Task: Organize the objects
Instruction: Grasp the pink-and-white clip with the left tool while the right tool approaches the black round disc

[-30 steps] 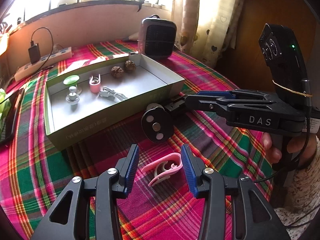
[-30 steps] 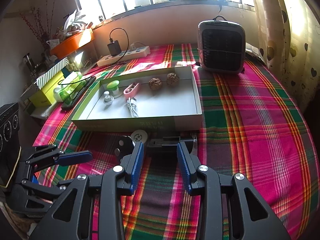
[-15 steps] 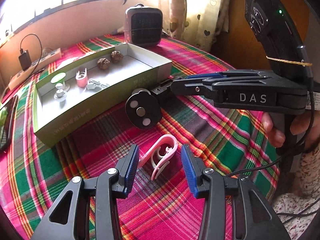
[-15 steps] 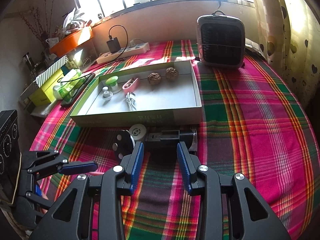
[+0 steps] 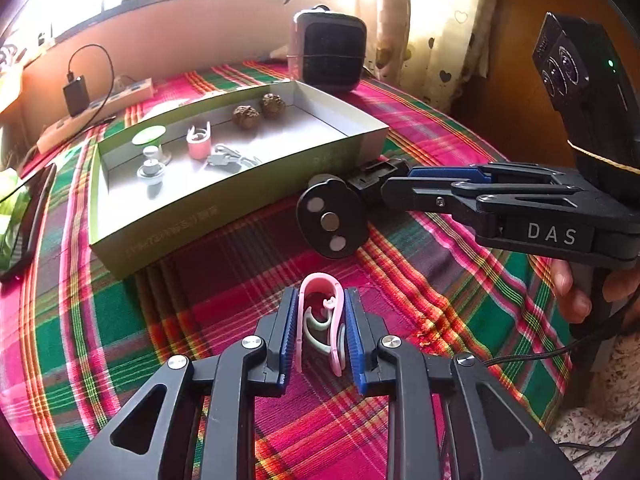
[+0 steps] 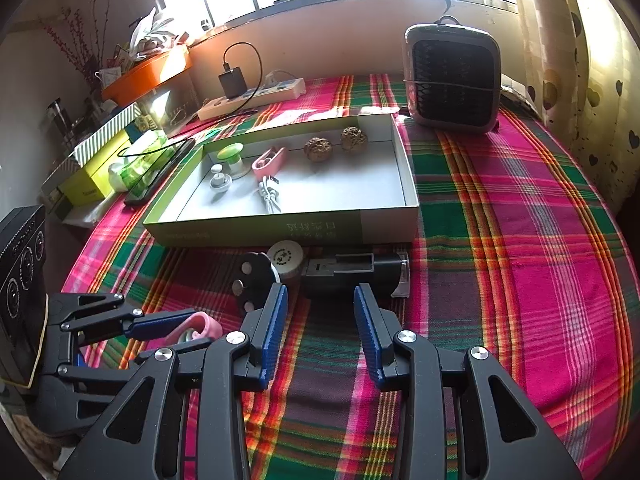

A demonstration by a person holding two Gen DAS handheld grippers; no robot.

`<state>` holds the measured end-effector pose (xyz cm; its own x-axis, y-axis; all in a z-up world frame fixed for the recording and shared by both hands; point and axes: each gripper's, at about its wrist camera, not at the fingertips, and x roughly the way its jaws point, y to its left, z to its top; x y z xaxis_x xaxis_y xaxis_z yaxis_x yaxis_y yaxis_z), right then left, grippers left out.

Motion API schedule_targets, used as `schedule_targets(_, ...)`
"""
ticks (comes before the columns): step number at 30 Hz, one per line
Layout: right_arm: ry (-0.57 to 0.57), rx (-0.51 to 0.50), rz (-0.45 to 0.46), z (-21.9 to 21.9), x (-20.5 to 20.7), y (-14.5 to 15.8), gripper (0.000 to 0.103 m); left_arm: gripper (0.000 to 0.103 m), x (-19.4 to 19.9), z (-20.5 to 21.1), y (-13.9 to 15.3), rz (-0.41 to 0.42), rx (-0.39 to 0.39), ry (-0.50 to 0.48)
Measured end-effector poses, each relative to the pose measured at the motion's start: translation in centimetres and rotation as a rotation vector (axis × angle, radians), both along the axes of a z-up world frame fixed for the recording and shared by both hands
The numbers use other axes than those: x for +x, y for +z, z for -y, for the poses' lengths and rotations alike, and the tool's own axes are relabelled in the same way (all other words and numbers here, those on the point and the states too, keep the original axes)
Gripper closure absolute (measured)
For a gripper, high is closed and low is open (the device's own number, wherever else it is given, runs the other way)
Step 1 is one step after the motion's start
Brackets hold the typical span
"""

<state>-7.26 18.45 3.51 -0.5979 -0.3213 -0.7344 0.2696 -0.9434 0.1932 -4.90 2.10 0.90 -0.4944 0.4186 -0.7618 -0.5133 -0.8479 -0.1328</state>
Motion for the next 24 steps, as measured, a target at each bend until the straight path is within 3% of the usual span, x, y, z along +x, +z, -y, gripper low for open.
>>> schedule_targets(9,0.077,0.008,-0.004,2.4,-0.2,-0.3,0.067,0.082,-1.4,3.5,-0.1,0.002,0.028,0.170)
schedule_targets(15,0.109,0.032,0.011,3.9,-0.6,-0.9,0.058,0.082,-2.1,5.7,-0.3,0.007,0.042,0.263)
schedule_targets(24,0.153,0.041,0.032,5.7,-1.2,-1.5,0.058,0.082,-2.5,6.9,-0.5,0.020,0.079,0.284)
